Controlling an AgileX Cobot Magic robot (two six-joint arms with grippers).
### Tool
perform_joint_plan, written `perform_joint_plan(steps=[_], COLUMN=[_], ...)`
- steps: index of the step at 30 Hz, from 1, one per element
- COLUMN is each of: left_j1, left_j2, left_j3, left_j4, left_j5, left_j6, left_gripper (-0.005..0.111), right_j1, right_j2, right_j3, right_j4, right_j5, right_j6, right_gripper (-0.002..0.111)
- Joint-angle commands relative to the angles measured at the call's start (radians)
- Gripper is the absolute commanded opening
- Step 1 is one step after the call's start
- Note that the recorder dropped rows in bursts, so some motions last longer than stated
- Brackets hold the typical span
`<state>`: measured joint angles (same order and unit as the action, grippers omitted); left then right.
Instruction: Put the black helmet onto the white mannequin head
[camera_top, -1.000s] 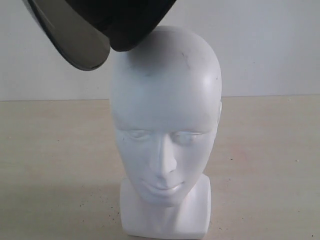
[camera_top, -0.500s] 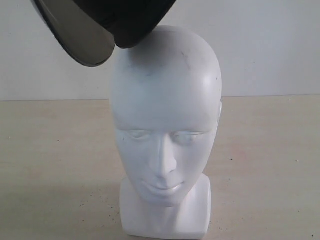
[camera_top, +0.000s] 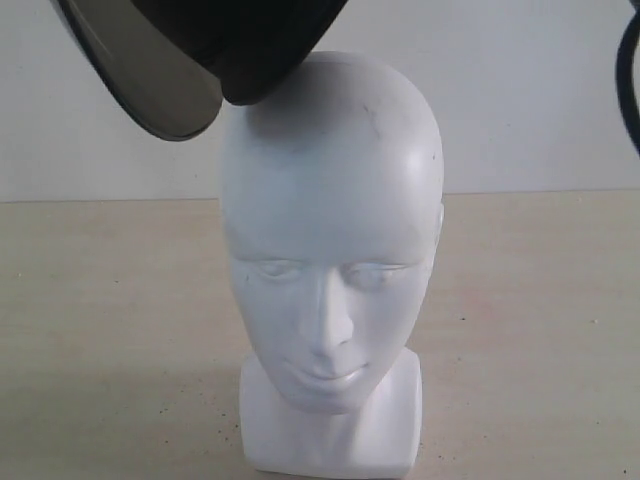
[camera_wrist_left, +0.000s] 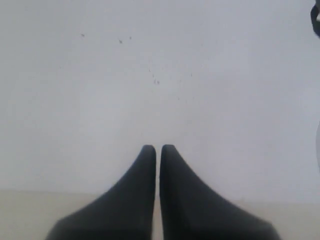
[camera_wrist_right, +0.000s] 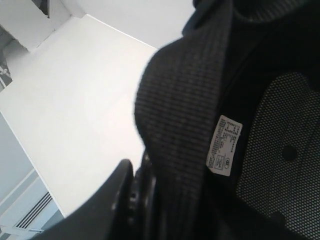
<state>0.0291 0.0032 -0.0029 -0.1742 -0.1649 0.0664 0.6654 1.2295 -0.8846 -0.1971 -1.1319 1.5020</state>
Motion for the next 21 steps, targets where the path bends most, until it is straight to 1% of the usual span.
perform_joint_plan(steps=[1, 6, 8, 11, 15, 19, 21], left_j1=[-0.004, -0.004, -0.004, -0.004, -0.004, -0.004, -0.004], left_j2=[-0.003, -0.003, -0.003, -0.003, -0.003, -0.003, 0.0], left_j3=[0.003, 0.003, 0.003, 0.003, 0.0, -0.097, -0.159], left_j4=[-0.029, -0.029, -0.029, -0.029, -0.026, -0.02, 0.005], left_j5=[-0.135, -0.198, -0.203, -0.209, -0.2, -0.125, -0.092], left_j6=[-0.041, -0.066, -0.081, -0.086, -0.185, -0.187, -0.187], left_gripper=[0.004, 0.004, 0.004, 0.004, 0.004, 0.004, 0.004], right_j1=[-0.006, -0.001, 0.034, 0.094, 0.154, 0.175, 0.175], right_j2=[0.002, 0.022, 0.027, 0.028, 0.036, 0.039, 0.036], right_j3=[-0.025, -0.052, -0.078, -0.093, -0.093, -0.043, 0.0], right_j4=[0.016, -0.012, -0.019, -0.011, 0.022, 0.041, 0.088], right_j5=[-0.089, -0.089, -0.089, -0.089, -0.089, -0.089, -0.089], right_j6=[0.003, 0.032, 0.012, -0.074, -0.106, -0.14, -0.144], right_gripper=[0.0, 0.0, 0.0, 0.0, 0.0, 0.0, 0.0])
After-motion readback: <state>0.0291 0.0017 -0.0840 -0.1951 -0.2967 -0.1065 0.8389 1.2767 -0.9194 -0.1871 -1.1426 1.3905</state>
